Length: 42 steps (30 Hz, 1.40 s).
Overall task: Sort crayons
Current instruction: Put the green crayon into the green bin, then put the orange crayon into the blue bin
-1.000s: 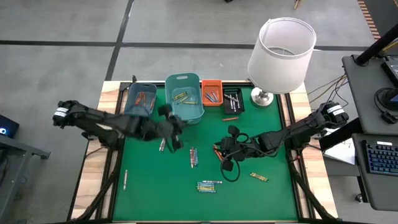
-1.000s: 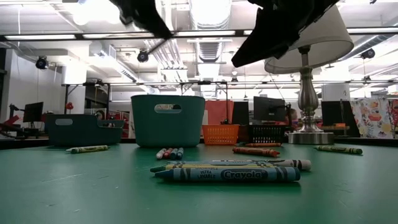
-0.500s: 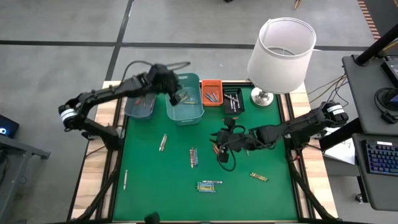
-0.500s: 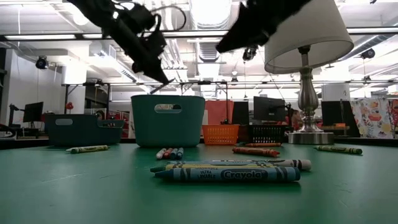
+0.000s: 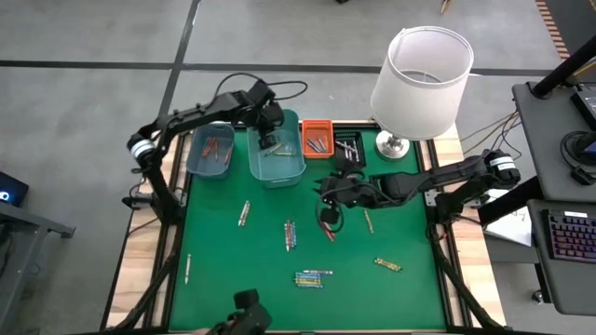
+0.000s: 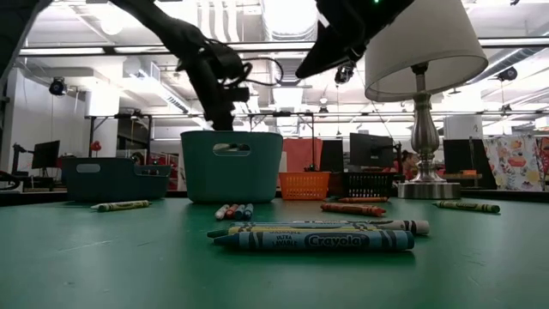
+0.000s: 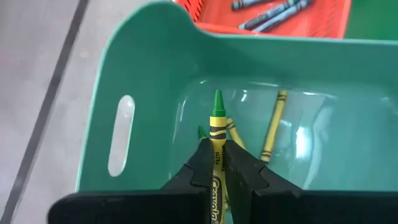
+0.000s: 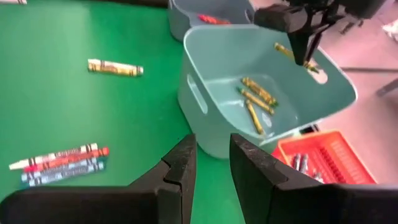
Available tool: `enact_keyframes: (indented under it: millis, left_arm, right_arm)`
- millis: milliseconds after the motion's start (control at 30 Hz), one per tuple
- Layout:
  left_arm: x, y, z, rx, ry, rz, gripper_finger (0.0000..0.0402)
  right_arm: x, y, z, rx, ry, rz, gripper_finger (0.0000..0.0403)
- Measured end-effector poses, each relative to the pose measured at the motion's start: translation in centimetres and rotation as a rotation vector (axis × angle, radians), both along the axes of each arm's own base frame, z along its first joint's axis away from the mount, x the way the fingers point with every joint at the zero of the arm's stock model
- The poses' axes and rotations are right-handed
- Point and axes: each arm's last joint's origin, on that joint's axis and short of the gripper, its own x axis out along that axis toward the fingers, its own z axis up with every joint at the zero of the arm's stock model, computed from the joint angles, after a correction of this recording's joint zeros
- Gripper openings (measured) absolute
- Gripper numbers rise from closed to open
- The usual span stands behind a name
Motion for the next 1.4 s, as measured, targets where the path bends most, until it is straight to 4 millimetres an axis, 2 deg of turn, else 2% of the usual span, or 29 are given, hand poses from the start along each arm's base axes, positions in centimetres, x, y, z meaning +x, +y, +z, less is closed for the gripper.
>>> enact_keyframes:
  millis: [233,367,600,833,1100,1267,1400]
  left_arm:
    - [1.1,1.1,-1.3,-0.015,0.029,-0.001,0.0002]
    - [1.2,1.4,-1.9,0.008,0.074,0.019,0.0022]
    - [1.2,1.5,-2.0,0.026,0.087,0.029,0.0062]
    - [1.0,1.2,-1.0,0.003,0.041,0.093,0.0065]
    - [1.2,-2.2,3.2,-0.100,-0.181,0.042,0.0049]
    - [1.2,-5.7,5.5,-0.072,-0.315,-0.003,0.0041]
    - [0.6,-9.1,6.4,-0.059,-0.438,-0.043,0.0040]
  right_arm:
    - [-0.2,0.0,-0.3,0.009,0.032,-0.008,0.0089]
    - [-0.2,0.0,-0.3,0.009,0.032,-0.008,0.0089]
    - [-0.2,-0.1,-0.3,0.022,0.026,-0.019,0.0089]
    - [-0.2,-0.1,-0.3,0.037,0.019,-0.030,0.0089]
    - [-0.4,-0.1,-0.6,0.107,0.023,-0.082,0.0089]
    - [-0.9,-0.1,-1.1,0.174,0.053,-0.144,0.0089]
    - [-1.3,-0.2,-1.5,0.220,0.080,-0.196,0.0089]
